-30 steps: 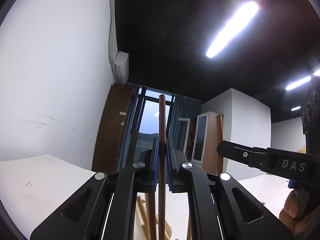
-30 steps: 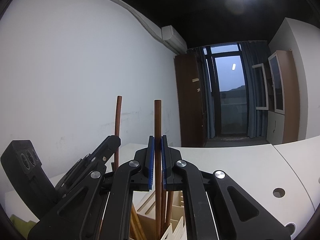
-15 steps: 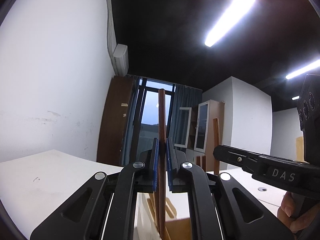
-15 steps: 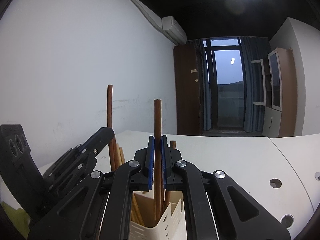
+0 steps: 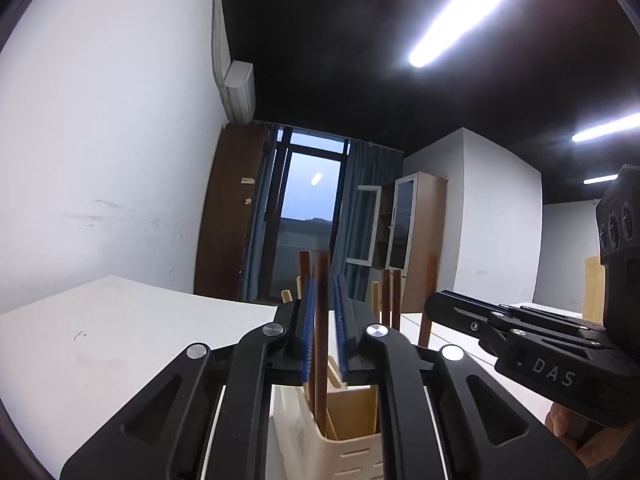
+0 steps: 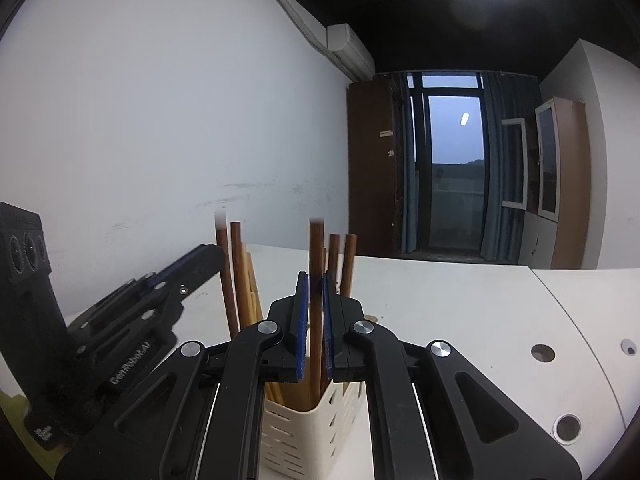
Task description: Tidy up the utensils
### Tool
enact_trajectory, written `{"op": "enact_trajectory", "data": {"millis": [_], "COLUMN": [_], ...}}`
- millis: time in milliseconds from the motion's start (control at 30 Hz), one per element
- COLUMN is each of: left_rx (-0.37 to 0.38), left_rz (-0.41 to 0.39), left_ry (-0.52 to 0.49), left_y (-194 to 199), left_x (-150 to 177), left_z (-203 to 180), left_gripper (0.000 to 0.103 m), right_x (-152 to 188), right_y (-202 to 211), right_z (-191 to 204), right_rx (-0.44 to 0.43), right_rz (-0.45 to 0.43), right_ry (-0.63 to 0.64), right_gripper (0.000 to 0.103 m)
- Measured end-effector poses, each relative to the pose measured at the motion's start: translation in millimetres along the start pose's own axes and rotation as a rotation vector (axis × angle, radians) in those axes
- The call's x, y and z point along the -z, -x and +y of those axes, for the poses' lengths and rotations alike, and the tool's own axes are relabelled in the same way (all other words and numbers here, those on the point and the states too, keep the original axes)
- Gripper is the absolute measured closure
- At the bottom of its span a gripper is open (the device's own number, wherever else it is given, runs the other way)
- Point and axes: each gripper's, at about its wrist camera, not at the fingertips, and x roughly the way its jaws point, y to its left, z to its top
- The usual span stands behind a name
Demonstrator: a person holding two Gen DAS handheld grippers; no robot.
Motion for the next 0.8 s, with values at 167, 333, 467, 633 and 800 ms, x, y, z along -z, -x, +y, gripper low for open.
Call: {"op": "enact_trajectory", "data": {"millis": [167, 333, 467, 633, 800], "left_rx": [-0.005, -0.025, -0.057, -0.069, -0.058], "left_rz": [0.012, 0.041, 0.105, 0.212, 0.233], "left_ry": [-0.005, -0.033, -0.09, -0.098, -0.079], "left_y": [12.4, 25.2, 29.7, 39.0, 60.6], "left_x": [-3.8, -1.8, 2.6, 6.2, 9.0], "left_z": [3.5, 1.5, -5.0, -7.4, -5.8], "left_gripper": [0.083, 0.076, 0.071, 0.064, 0.056], "right_x": [1.3, 4.3, 7.7, 21.7, 37.8], "right_y": [7.4, 18.8, 27.1, 42.0, 58.6], "right_z": [-5.5, -6.0, -1.7, 2.8, 1.6], "right_rx": [0.016, 0.024, 0.034, 0.046, 0.044], "right_rz": [-0.008, -0.003, 0.007, 0.038, 0.047], "right_ry": [-0.017, -0.024, 0.0, 0.034, 0.017], "right_gripper": [0.082, 0.079, 0.077, 0.072, 0.063]}}
